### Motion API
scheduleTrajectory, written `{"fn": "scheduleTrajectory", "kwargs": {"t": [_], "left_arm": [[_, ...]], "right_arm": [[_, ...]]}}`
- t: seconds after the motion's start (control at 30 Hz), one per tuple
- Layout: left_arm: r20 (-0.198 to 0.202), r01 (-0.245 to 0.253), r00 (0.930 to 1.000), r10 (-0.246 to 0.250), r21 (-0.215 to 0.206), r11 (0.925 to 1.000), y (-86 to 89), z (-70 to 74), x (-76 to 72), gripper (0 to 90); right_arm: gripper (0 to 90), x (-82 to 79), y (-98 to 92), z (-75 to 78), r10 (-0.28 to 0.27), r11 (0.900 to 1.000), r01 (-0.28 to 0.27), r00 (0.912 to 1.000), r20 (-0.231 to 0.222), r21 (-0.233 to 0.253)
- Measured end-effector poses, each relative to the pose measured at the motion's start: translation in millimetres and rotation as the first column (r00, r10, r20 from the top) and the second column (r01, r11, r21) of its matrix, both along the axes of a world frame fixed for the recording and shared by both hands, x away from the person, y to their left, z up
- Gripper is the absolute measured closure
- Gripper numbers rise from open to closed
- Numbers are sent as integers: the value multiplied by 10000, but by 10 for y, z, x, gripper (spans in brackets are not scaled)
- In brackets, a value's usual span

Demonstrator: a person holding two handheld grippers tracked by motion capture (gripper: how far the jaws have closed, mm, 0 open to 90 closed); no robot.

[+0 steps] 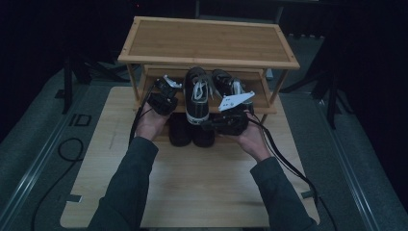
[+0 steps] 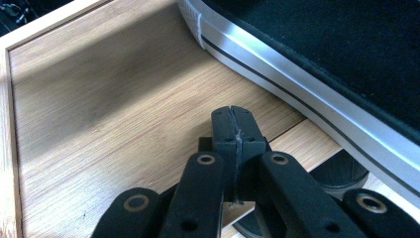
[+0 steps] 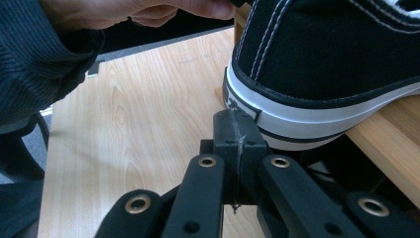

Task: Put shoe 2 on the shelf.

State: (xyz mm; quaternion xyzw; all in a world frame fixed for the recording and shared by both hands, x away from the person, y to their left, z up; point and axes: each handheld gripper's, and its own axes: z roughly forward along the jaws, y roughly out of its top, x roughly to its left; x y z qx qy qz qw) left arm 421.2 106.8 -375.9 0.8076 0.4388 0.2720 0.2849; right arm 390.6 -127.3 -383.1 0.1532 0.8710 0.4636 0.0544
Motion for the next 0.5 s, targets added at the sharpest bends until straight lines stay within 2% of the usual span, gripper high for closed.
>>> {"fn": "scheduleTrajectory", "kwargs": {"t": [0.1, 0.2, 0.27, 0.5], "left_arm": [[17, -1, 10000, 1, -2, 10000, -3, -1, -2, 900], [34, -12, 10000, 12, 2, 10000, -3, -3, -5, 900], [32, 17, 10000, -17, -39, 10000, 2, -4, -3, 900], [40, 2, 10000, -2, -34, 10000, -2, -4, -4, 900]], "right_arm": [[900, -3, 33, 6, -109, 9999, 110, 9999, 132, -93], [900, 31, 66, -6, -626, 9978, 633, 9974, 360, -200], [900, 50, 69, -6, -544, 9985, 545, 9984, 164, -57], [900, 55, 138, 11, -489, 9988, 490, 9983, 315, -39]]}}
